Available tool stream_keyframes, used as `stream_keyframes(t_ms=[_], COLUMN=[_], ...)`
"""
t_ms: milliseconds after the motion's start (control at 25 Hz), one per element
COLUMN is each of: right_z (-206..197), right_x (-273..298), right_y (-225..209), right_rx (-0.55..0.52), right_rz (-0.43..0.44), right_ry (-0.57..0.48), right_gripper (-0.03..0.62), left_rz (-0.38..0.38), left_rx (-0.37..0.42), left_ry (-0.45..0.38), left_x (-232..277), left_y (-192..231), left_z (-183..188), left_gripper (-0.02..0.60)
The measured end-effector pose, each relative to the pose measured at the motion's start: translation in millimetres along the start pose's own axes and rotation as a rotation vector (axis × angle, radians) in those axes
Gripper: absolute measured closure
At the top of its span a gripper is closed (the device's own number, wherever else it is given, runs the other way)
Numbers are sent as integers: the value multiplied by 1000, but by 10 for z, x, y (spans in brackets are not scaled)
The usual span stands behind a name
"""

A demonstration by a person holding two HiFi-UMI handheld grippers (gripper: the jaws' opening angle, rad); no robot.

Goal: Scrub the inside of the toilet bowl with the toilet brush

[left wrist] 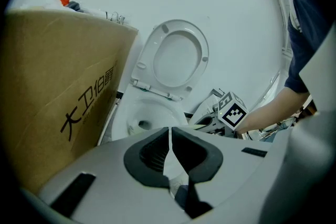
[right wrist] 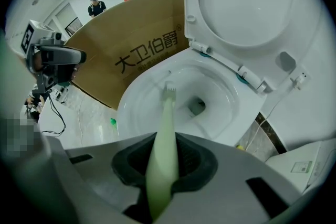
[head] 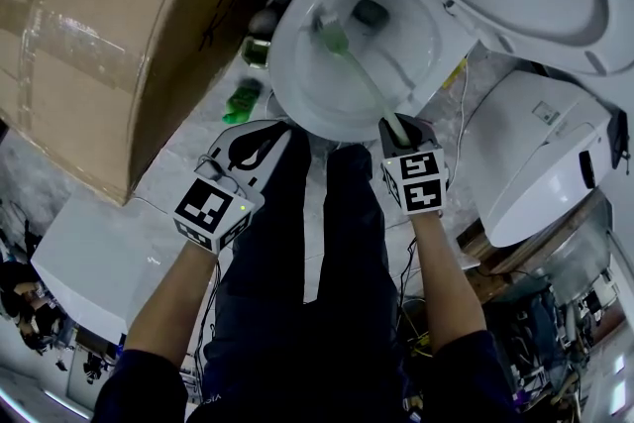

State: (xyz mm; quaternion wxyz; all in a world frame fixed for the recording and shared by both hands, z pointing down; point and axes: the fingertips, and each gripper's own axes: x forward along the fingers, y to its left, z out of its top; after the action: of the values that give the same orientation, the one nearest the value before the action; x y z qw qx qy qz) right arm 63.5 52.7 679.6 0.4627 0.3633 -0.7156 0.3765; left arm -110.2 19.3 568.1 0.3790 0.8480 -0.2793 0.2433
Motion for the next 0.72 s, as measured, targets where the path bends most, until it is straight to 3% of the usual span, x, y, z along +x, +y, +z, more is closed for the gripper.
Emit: stream_keyframes(t_ms=[720], right_z=[364], right_x=[-161], right_y=[-723], right_rx=[49], right_rz=[-82], right_ry=[-71], right_gripper=[530], left_rz=[-28], left_rx=[30], left_ry=[32], left_x=[295], left_y=[-87], left_z=[265], left_gripper=[540])
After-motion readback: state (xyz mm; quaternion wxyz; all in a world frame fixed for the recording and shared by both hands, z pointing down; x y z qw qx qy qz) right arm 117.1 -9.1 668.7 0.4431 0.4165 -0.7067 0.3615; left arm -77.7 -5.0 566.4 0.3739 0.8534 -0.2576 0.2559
